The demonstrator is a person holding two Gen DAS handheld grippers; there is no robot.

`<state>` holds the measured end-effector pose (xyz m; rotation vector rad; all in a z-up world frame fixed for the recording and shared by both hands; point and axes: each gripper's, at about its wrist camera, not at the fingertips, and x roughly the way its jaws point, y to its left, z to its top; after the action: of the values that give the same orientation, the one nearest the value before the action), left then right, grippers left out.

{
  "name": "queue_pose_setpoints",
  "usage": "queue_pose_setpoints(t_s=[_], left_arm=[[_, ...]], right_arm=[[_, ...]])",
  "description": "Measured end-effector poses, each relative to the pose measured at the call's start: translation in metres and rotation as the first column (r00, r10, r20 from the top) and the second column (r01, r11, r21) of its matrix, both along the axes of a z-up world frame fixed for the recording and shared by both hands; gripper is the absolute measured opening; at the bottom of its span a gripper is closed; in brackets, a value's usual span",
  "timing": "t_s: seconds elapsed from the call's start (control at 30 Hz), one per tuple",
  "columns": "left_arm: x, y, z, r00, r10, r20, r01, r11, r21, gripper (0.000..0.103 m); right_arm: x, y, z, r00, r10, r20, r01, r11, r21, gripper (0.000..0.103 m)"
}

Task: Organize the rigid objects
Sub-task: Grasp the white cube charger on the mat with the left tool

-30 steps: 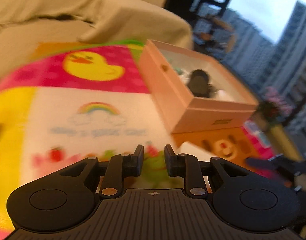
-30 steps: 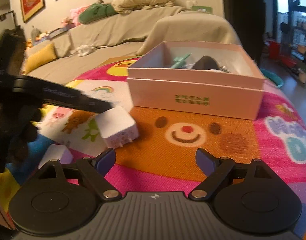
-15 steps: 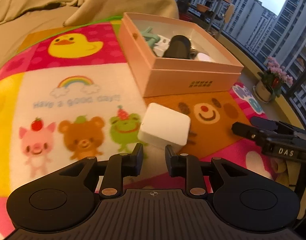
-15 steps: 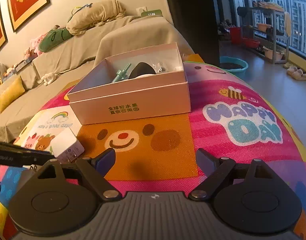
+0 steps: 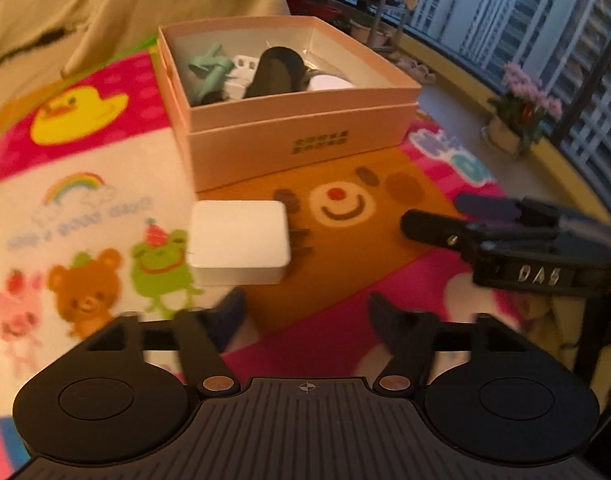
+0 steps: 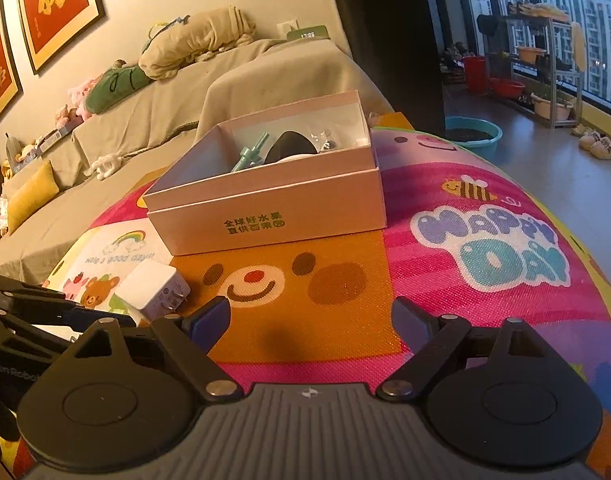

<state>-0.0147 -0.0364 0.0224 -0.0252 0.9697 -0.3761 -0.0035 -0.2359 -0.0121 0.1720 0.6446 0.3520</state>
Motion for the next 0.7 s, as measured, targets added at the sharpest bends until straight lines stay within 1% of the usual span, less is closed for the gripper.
queue_pose_setpoints(t_s=[0.03,0.13,0.2,0.23,0.33,0.43,0.53,0.57,0.6,0.63,0.7], left_arm=[[0.001,0.0,-0.001,1.0,0.025,-0.004,-0.025,0.999,-0.027,0.086],[0.006,0.004,-0.002,0.993,0.115,0.0,-0.114,0.989,-0.091,0.086],[0.012,0.009,0.0,0.985,0.174,-0.015,-0.174,0.974,-0.145,0.085],[0.016,0.013,0.0,0.977,0.209,-0.029,-0.211,0.962,-0.175,0.085],[0.03,0.02,0.001,0.958,0.282,-0.048,-0.286,0.936,-0.208,0.085],[0.044,0.021,0.0,0.946,0.323,-0.036,-0.324,0.926,-0.193,0.085],[0.053,0.014,-0.001,0.95,0.313,-0.001,-0.31,0.939,-0.148,0.084],[0.055,0.011,-0.001,0.953,0.303,0.017,-0.299,0.946,-0.127,0.079],[0.054,0.01,-0.001,0.955,0.294,0.036,-0.289,0.951,-0.107,0.066],[0.053,0.008,-0.001,0.958,0.279,0.064,-0.274,0.959,-0.072,0.061],[0.044,0.013,-0.001,0.972,0.214,0.099,-0.208,0.976,-0.062,0.054]], right_arm=[[0.0,-0.001,0.0,1.0,-0.003,0.0,0.003,1.0,0.004,0.088],[0.0,-0.004,0.0,1.0,-0.009,-0.002,0.009,1.0,0.023,0.088],[0.0,-0.006,-0.001,1.0,-0.013,-0.003,0.013,0.999,0.036,0.088],[0.0,-0.007,-0.001,1.0,-0.012,-0.003,0.013,0.999,0.041,0.088],[0.0,-0.009,-0.001,1.0,-0.013,-0.006,0.013,0.998,0.054,0.088],[0.0,-0.01,-0.001,1.0,-0.013,-0.007,0.013,0.998,0.065,0.088],[0.0,-0.011,-0.001,1.0,-0.013,-0.009,0.014,0.997,0.072,0.088],[0.0,-0.011,-0.002,1.0,-0.013,-0.01,0.014,0.997,0.073,0.088],[0.001,-0.011,-0.002,1.0,-0.013,-0.011,0.014,0.997,0.072,0.088],[0.001,-0.01,-0.002,1.0,-0.013,-0.012,0.014,0.997,0.071,0.088],[0.001,-0.01,-0.002,1.0,-0.015,-0.013,0.016,0.998,0.067,0.088]])
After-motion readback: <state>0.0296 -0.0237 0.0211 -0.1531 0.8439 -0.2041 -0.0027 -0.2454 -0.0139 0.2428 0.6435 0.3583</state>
